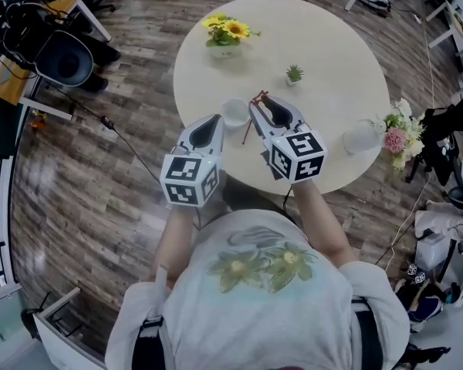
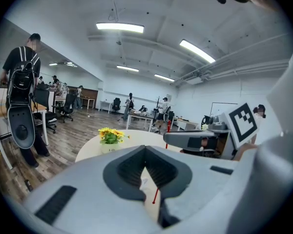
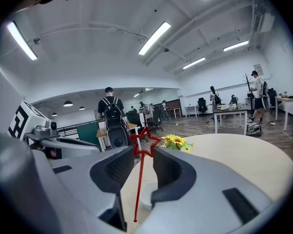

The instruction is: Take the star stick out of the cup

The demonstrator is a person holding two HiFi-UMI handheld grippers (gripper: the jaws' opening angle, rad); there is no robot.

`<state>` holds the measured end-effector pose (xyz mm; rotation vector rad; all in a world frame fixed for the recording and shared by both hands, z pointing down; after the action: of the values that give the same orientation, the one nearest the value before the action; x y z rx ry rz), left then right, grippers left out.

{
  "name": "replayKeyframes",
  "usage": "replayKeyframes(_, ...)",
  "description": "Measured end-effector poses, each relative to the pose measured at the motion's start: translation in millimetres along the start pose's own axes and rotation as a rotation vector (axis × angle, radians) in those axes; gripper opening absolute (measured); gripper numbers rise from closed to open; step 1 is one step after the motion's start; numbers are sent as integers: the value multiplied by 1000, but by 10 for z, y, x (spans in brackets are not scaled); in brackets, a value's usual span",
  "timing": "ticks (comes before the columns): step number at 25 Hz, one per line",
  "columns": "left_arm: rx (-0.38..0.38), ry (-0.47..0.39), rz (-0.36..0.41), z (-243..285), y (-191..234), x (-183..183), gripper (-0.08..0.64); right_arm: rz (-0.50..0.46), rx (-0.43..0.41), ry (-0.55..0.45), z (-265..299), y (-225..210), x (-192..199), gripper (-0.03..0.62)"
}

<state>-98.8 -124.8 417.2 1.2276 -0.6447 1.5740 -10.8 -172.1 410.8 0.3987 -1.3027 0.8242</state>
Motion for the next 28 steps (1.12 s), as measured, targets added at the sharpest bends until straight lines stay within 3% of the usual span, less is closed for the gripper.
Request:
replayKeyframes(10,13,6,-8,-62,-113,109,3,-32,-4,21,-113,203,142,132)
replayKeyframes(28,-29,6,-2,-196,-188,239,3,-32,-42,46,-294,396,308,132)
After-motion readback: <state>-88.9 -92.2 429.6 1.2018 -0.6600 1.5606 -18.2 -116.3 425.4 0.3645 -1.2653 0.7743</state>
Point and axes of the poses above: the fingertips, and each gripper's own axes: z forward along the fingers, y to its left, x out of its underside, the point moved 1 cm from there along -z, backward along the fingers, and after that the axes turned 1 degree about -x, right-handed, at the moved point
